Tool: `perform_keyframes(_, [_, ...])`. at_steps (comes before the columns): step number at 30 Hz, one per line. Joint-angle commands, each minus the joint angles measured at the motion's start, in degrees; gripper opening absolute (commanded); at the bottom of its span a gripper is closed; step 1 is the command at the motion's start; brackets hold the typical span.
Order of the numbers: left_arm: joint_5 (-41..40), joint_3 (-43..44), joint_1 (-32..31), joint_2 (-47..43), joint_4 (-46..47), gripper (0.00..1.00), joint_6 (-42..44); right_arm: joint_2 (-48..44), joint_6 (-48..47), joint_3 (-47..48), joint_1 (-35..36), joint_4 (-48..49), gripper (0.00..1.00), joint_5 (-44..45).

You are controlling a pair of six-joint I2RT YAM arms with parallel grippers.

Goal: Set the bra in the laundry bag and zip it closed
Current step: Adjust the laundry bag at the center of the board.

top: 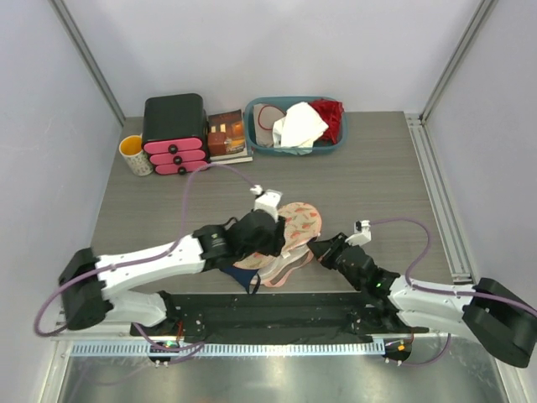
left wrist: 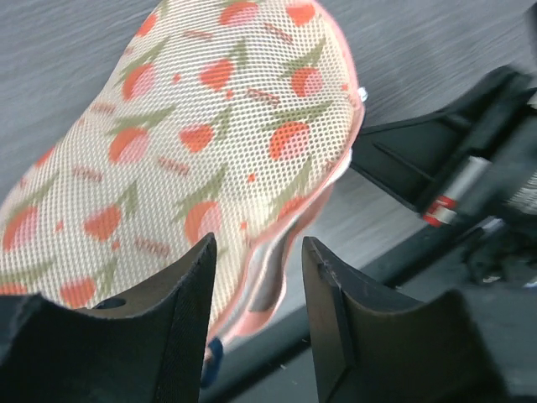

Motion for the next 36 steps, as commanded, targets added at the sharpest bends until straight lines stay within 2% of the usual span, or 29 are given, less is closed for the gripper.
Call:
perform_keyframes(1, [-5.16, -6.24, -2.38, -9.86, 4.63, 0.47, -13.84, 6.72, 1.52, 2.85, 0.41, -0.35, 0.03, 4.43])
perform_keyframes(4, [-7.8, -8.26, -5.9, -13.03, 4.01, 0.51, -15.96, 10.86, 1.08, 3.12, 0.33, 1.93, 0.05, 2.13])
perform_keyframes(6, [-2.74, -9.32, -6.35, -12.95, 6.28, 0.5, -16.76, 12.19, 0.73, 3.04, 0.41, 3.33, 0.06, -0.15])
perform_keyframes(9, [2.38, -9.94, -6.61, -8.92, 9.02, 0.42, -19.92, 12.9, 0.99, 3.03, 0.41, 3.69, 0.09, -1.74])
perform_keyframes(10, [2.57, -10.11, -6.7, -5.42, 9.46, 0.38, -20.8, 12.73, 0.99, 3.03, 0.41, 3.69, 0.09, -1.92])
perform_keyframes(14, [-0.06, -10.73, -6.26, 1.72, 11.66, 0.35, -24.23, 10.28, 0.73, 3.65, 0.41, 1.24, 0.14, -3.23])
perform_keyframes(19, [-0.76, -6.52, -2.66, 7.87, 7.63, 0.36, -21.25, 6.84, 0.03, 3.56, 0.41, -2.9, 0.14, -3.85])
perform_keyframes(23, [0.03, -6.16, 3.74, 11.57, 7.61, 0.35, -18.35, 6.57, -0.94, 3.56, 0.41, -3.26, 0.14, -5.96])
perform_keyframes(29, [-5.5, 0.33, 6.39, 13.68, 4.02, 0.36, -9.3, 15.35, -3.22, 5.58, 0.59, 1.82, 0.16, -14.56])
perform_keyframes(34, [-8.67, 1.94, 7.45, 14.05, 1.9, 0.35, -5.52, 21.07, -5.5, 8.39, 0.94, 2.82, 0.34, -22.64])
perform_keyframes(36, [-9.55, 0.97, 7.45, 12.64, 2.08, 0.36, -4.46, 20.73, -7.52, 9.62, 0.94, -0.34, 0.48, -25.02])
